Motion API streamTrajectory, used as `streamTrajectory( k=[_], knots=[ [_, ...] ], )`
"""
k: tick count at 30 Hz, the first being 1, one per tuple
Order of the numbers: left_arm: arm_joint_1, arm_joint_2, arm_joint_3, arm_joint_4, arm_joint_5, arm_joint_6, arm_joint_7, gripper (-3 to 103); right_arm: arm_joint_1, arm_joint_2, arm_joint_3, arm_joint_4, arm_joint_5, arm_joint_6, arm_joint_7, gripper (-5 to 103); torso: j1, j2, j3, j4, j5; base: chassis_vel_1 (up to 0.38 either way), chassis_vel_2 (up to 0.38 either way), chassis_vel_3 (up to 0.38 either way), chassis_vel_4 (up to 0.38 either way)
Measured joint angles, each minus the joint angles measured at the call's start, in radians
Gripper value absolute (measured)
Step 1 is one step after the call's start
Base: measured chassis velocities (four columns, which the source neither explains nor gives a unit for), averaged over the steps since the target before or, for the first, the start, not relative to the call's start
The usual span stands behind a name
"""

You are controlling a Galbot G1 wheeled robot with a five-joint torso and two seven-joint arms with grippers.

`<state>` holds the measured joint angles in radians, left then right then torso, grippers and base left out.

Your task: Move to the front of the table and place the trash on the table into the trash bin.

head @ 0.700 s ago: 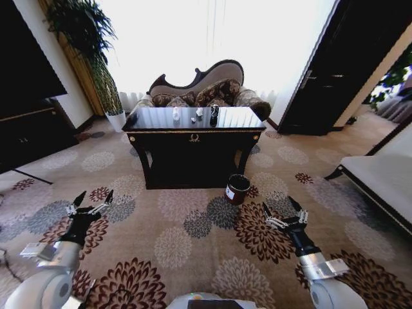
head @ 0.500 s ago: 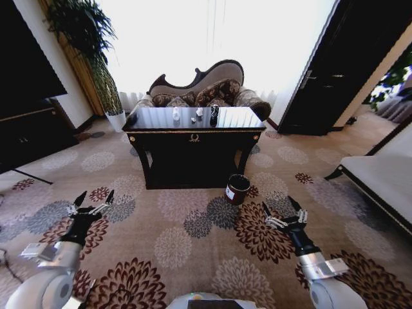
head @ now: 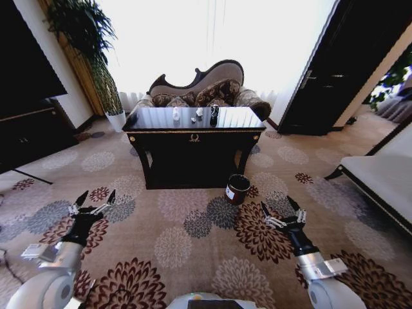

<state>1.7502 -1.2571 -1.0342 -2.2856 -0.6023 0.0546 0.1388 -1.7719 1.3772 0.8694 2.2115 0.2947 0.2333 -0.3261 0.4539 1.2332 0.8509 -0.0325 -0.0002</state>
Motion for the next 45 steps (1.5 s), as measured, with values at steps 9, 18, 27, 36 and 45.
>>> streamTrajectory(
  k=[9,18,27,36,45],
  knots=[
    [0.007,-0.003,-0.016,-0.027,-0.014,0.000,0.000,100,0.003,-0.001,0.003,0.005,0.025,-0.002,-0.014,100,0.000,0.000,0.000,0.0000,0.0000,0.000,0.000,0.000,0.000],
    [0.011,-0.003,-0.022,-0.036,-0.018,0.000,0.000,100,0.002,-0.003,0.006,0.025,0.047,-0.003,-0.012,100,0.000,0.000,0.000,0.0001,0.0001,-0.086,0.076,0.070,-0.083],
    [0.010,0.002,-0.026,-0.036,-0.019,0.000,0.000,100,-0.001,-0.006,0.011,0.034,0.058,-0.005,-0.011,100,0.000,0.000,0.000,0.0001,0.0000,-0.161,0.181,0.172,-0.177],
    [0.007,0.011,-0.031,-0.036,-0.025,0.000,0.001,100,-0.003,-0.006,0.012,0.038,0.059,-0.005,-0.010,100,0.000,0.000,0.000,0.0000,0.0000,-0.158,0.159,0.147,-0.157],
    [0.001,0.015,-0.033,-0.030,-0.030,0.001,0.002,100,-0.005,-0.002,0.012,0.038,0.058,-0.005,-0.010,100,0.000,0.000,0.000,0.0000,0.0000,-0.150,0.139,0.141,-0.148]
  ],
)
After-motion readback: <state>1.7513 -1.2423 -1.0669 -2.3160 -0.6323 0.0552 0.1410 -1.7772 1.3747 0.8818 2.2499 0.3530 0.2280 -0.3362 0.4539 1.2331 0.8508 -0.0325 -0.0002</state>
